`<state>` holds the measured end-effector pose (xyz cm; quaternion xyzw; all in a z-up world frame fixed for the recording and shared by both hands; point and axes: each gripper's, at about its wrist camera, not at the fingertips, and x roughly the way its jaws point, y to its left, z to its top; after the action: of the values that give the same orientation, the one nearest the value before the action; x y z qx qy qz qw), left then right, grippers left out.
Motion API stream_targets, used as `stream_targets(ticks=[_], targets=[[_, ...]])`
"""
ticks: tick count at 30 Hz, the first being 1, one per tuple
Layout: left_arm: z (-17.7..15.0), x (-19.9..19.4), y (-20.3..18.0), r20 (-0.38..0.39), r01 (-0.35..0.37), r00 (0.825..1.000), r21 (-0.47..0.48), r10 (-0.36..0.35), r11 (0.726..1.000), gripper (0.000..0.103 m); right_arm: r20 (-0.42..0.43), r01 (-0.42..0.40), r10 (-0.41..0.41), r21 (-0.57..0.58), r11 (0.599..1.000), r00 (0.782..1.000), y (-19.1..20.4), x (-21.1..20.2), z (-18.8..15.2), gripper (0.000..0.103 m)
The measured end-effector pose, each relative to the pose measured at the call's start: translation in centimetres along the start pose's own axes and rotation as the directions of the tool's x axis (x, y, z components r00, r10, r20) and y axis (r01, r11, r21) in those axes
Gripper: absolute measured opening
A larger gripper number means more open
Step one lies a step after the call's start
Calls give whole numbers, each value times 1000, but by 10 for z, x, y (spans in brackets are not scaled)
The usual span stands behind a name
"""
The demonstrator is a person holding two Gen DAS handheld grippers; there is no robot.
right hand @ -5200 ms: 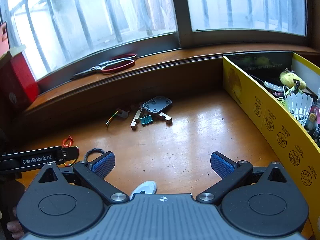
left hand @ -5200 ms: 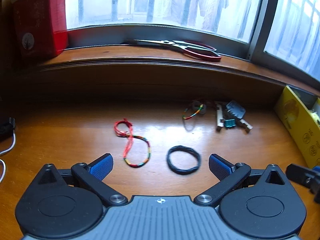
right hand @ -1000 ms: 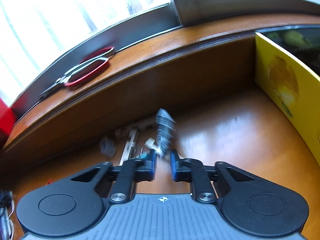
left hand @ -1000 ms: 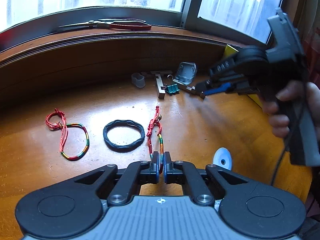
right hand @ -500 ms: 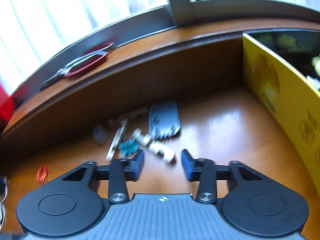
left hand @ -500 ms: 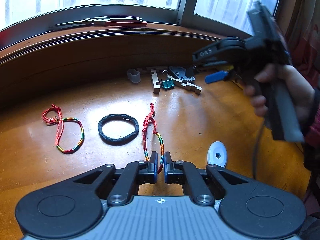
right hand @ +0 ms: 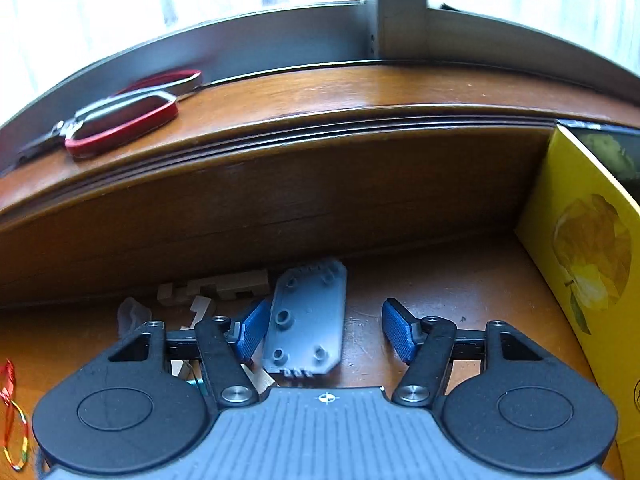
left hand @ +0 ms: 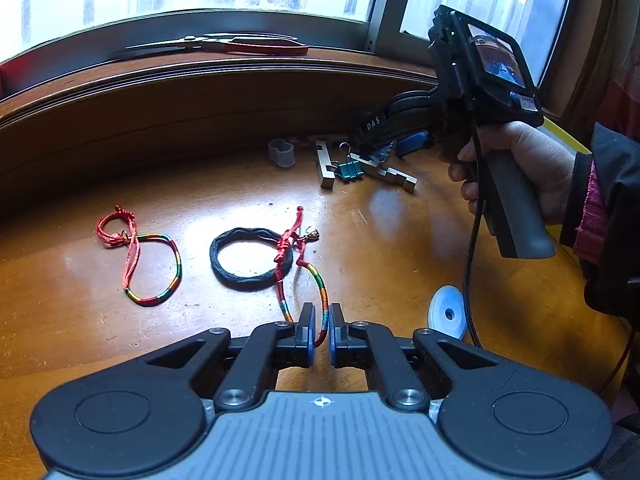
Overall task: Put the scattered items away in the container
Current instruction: 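Grasp a flat metal key piece with the right gripper while the left gripper holds the bracelet, then carry the bracelet and metal piece over the yellow box with both grippers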
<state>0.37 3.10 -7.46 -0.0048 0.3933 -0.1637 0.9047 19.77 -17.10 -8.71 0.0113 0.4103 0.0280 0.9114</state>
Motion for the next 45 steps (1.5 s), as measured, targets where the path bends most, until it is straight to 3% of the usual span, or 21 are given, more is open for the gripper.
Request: stream_targets(ticks=[1, 3, 5, 16, 30, 45], targets=[[1, -1, 0, 5, 0, 1000, 4, 0, 1000, 6, 9, 16, -16, -26, 1000, 1000, 2, -1, -2, 45], [3, 0, -1, 13, 2, 1000, 8, -2, 1000, 6, 14, 9, -8, -34, 999, 1000, 1, -3, -5, 20], [4, -4, -2, 26, 2, 1000, 15, -2, 1000, 5, 3, 4, -4, -2, 1000, 1000, -5, -6, -6, 11], [17, -29, -7, 112, 30, 993, 52, -36, 998, 3, 26, -88, 85, 141, 986, 996, -26, -70, -37, 10], [53, -60, -51, 210, 90, 969, 186, -129, 978, 3, 50, -201, 195, 289, 936, 980, -39, -180, -118, 10], [117, -56, -131, 312, 49, 941, 269, -135, 962, 3, 153, -266, 229, 296, 917, 961, -98, -232, -117, 10]])
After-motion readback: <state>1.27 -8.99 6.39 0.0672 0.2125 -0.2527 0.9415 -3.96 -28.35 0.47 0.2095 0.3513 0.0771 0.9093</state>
